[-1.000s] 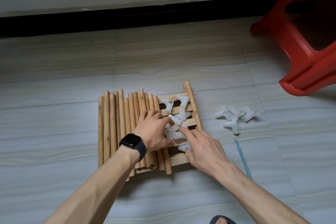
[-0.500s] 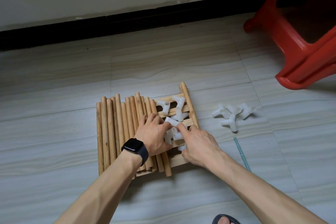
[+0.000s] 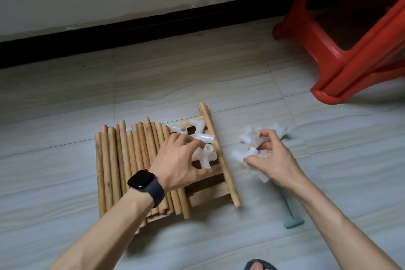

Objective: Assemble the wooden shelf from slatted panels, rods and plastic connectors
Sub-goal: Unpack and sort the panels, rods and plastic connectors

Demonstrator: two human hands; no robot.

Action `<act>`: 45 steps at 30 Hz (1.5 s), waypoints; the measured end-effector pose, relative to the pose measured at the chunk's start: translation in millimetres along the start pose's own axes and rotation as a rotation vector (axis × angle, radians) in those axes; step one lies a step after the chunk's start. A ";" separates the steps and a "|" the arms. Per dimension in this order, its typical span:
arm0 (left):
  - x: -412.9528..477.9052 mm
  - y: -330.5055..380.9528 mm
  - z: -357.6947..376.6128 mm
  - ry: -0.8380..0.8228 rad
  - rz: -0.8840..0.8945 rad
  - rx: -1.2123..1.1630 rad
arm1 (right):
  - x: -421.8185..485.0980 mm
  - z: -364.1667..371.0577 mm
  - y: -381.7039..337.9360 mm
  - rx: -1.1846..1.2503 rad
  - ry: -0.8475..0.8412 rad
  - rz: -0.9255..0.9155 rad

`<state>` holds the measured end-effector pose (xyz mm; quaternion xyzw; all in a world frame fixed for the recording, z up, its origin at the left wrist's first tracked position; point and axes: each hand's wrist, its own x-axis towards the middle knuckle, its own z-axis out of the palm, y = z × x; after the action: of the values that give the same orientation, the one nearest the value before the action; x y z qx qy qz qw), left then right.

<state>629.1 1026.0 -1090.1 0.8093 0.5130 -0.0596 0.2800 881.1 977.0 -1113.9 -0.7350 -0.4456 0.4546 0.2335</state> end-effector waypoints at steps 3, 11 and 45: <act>15.2 39.7 13.0 -0.004 0.090 0.031 | 6.3 -20.8 40.7 0.136 0.126 0.142; 63.0 117.1 78.5 -0.208 0.096 0.167 | 15.7 -40.6 110.5 0.205 0.274 0.270; 83.7 115.4 119.4 -0.182 -0.035 -0.314 | 46.5 -41.5 114.4 -0.242 0.268 0.133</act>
<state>790.6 994.7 -1176.9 0.7380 0.5023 -0.0568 0.4471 976.9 963.5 -1201.1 -0.8395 -0.4124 0.3103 0.1701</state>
